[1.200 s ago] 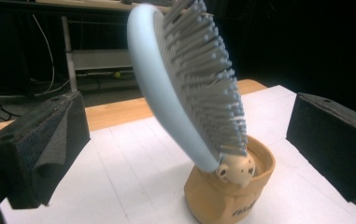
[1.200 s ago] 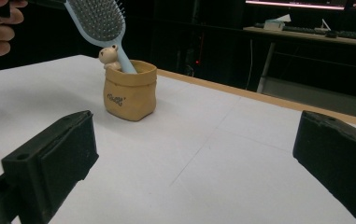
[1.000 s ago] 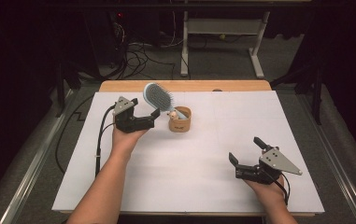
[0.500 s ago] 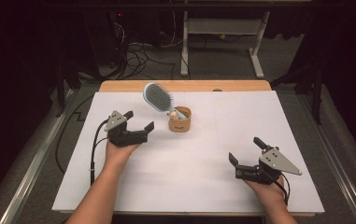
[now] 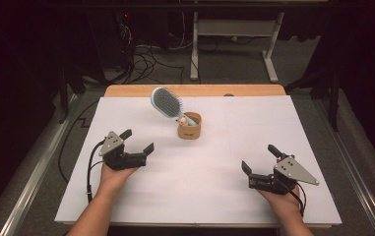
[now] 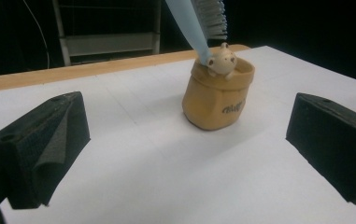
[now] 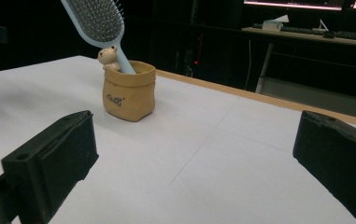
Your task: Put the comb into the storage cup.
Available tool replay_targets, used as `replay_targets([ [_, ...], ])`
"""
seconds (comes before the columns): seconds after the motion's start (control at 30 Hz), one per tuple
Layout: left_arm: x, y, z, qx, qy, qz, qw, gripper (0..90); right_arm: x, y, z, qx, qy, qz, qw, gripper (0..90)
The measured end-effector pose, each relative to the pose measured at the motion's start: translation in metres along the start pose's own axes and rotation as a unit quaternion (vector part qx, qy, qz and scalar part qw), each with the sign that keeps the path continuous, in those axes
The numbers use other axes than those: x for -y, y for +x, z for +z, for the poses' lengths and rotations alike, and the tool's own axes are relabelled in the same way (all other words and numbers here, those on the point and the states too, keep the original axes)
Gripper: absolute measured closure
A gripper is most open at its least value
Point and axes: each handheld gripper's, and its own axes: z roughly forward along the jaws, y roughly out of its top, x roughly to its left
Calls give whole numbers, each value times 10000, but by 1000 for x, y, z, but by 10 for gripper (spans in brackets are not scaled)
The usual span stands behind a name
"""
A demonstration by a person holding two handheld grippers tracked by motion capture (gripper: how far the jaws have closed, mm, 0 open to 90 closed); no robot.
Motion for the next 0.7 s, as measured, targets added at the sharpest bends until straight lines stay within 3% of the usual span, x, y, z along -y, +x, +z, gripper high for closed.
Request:
replay_targets([
  [0.2, 7, -5, -16, 17, 44, 141, 9999, 6, 0, 0, 0, 20, 7, -26, 10000, 4],
  [0.37, 11, -2, -31, 14, 18, 57, 10000, 6, 1, 0, -1, 39, 19, -22, 10000, 4],
  [0.7, 20, -4, -57, -141, 57, 287, 9995, 6, 0, 1, -5, 56, -20, 5, 10000, 4],
])
